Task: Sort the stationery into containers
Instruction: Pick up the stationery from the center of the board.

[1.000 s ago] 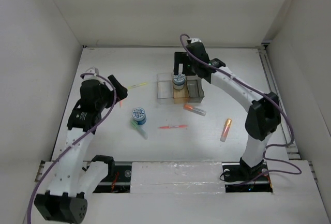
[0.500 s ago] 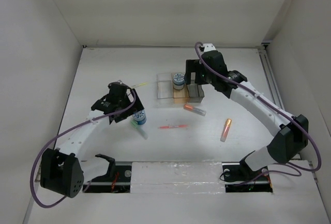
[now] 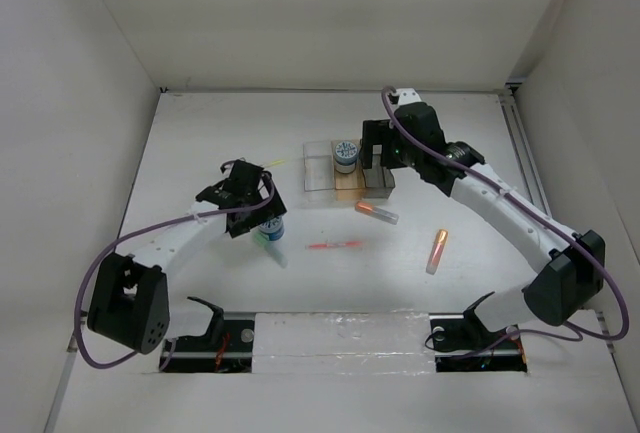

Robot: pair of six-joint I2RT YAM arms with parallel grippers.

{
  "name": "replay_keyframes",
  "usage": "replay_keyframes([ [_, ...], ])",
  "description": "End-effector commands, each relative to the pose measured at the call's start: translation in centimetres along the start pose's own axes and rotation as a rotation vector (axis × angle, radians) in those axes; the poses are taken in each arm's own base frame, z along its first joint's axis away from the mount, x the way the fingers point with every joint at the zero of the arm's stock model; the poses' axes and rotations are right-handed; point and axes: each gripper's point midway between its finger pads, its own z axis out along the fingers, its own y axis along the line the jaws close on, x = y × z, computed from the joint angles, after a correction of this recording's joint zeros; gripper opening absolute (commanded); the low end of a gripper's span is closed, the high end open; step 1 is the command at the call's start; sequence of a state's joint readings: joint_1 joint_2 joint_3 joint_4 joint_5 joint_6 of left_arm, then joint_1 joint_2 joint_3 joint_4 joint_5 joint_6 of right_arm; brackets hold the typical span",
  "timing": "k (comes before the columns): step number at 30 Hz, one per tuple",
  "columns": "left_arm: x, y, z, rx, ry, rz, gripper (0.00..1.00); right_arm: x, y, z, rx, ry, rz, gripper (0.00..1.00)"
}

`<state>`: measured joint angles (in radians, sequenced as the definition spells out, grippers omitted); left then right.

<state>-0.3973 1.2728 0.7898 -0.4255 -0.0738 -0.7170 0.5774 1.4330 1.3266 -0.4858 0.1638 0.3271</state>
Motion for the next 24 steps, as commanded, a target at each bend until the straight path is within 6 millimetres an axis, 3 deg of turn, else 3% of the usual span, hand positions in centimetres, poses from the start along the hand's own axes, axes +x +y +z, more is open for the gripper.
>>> replay_keyframes([
  [1,-0.6,0.1,0.3,-0.022,-0.016,0.013,1.0,-1.2,0.5,-1.2,-0.025,-0.052,-0.019,1.0],
  [18,-0.7,0.1,1.3,-0.048,-0.005,0.026,0.86,-0.4,0.8,-0.8,-0.027,-0.033,-0.027,1.0],
  [24,-0.8,0.1,1.5,-0.048,-0.005,0.026,0.67,-0.8,0.5,-0.7,-0.022,-0.043,-0.021,1.0],
])
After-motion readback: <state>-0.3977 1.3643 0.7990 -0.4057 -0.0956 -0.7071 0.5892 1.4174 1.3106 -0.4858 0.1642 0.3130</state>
